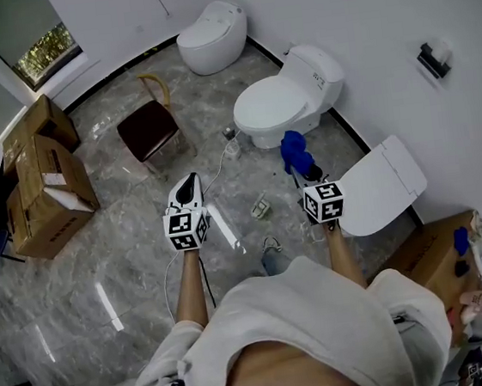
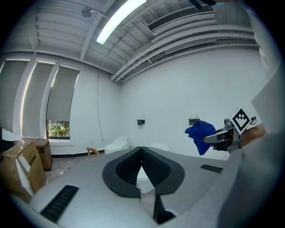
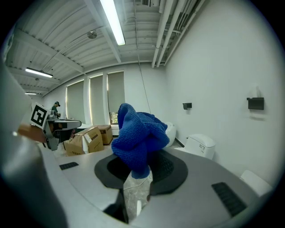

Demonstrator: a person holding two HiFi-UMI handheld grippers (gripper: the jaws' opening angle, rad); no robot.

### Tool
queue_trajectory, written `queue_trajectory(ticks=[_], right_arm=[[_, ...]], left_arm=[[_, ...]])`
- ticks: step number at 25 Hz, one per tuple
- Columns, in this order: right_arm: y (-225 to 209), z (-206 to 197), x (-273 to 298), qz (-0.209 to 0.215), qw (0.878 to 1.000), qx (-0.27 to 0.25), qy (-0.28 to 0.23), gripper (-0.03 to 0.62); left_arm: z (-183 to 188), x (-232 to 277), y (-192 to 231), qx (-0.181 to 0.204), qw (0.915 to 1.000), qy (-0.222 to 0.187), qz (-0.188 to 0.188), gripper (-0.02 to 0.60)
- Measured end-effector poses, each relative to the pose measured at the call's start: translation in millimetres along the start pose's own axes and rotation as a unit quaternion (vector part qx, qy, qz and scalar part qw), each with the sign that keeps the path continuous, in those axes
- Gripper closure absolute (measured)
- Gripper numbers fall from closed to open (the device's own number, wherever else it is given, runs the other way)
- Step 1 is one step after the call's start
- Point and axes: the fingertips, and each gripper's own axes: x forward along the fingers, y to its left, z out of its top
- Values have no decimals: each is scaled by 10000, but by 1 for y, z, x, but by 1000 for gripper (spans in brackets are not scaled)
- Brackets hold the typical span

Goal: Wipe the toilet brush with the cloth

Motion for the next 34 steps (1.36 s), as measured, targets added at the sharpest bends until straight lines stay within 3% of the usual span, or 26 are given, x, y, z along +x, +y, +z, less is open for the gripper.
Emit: queue_trajectory(ticks=[11, 34], right_arm=[[18, -7, -43, -101, 9999, 37, -112, 490], [25, -15, -60, -2, 9999, 45, -90, 490]], left_arm=[[1, -41, -21, 2, 9999, -119, -84, 563], [-4, -58, -37, 4, 9999, -140, -32, 563]])
